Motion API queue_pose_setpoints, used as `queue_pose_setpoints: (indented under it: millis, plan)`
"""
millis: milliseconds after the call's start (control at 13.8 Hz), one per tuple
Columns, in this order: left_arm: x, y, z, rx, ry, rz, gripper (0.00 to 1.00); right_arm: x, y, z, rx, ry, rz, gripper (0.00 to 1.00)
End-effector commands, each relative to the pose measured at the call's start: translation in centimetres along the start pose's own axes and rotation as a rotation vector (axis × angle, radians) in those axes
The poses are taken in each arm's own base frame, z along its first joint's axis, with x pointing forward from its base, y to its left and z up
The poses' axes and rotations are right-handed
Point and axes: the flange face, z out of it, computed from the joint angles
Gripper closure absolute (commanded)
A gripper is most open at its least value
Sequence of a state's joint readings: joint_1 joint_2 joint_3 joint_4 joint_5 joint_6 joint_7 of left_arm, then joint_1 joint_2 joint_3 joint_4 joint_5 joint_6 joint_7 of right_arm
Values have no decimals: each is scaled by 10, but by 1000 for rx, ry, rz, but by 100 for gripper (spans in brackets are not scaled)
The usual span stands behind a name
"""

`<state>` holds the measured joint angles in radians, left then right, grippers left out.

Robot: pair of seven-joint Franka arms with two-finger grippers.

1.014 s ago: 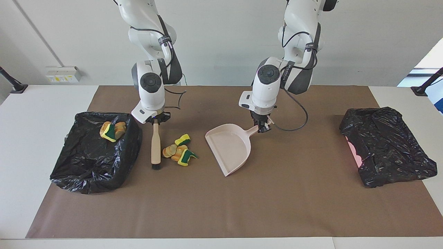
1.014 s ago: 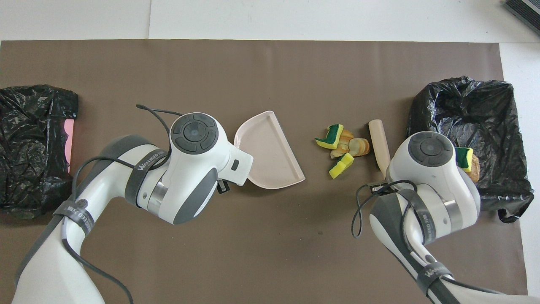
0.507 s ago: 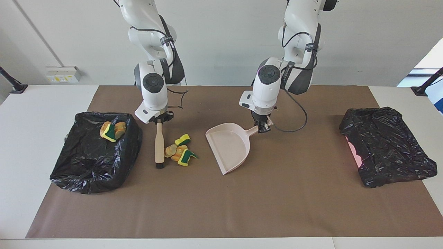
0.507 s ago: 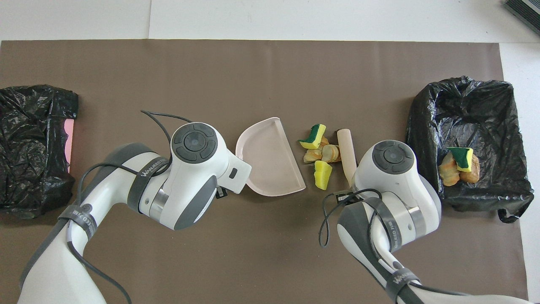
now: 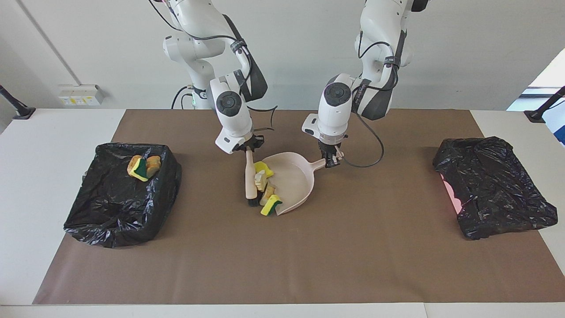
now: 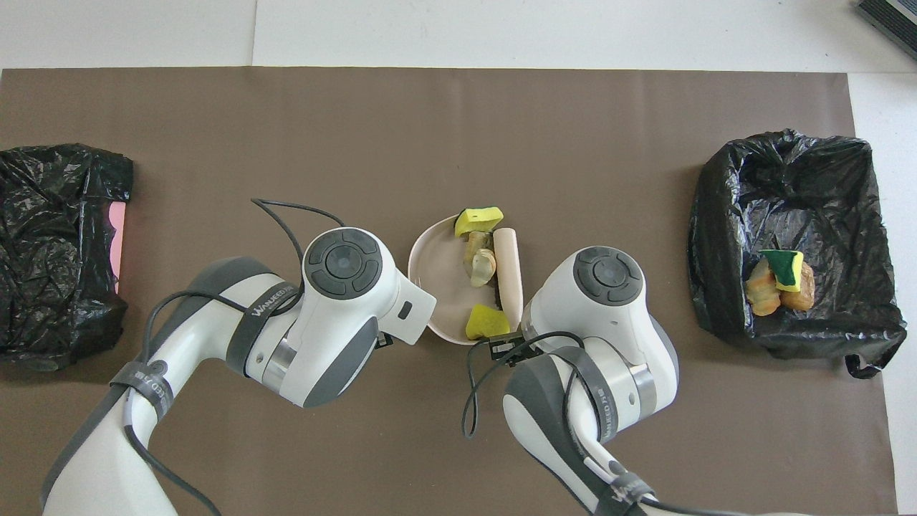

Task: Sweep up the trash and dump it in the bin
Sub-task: 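Sweep the remaining sponge scraps into the dustpan with the right gripper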

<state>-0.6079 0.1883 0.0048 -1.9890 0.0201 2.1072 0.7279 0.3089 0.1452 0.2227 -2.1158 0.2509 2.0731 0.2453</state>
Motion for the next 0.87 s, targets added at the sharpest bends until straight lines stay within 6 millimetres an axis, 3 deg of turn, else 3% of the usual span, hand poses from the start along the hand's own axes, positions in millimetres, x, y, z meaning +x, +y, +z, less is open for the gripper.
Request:
queue_pose_setpoints:
  millis: [0, 145, 435, 579, 797]
  plan:
    - [-7, 7, -1, 25, 6, 23, 100, 3, -23, -3, 32, 6, -7, 100]
    - [-8, 5, -1, 25, 10, 20, 100, -7, -23, -15, 21, -21, -16, 100]
    - [-10, -1, -3, 28, 13, 17, 100, -49, -17, -72, -28, -78, 9, 100]
    - [-19, -12, -3, 27, 13, 34, 100, -67, -17, -89, -68, -82, 61, 100]
    - [-38, -33, -17, 45, 29, 95, 100, -88, -43, -87, -101, -65, 143, 100]
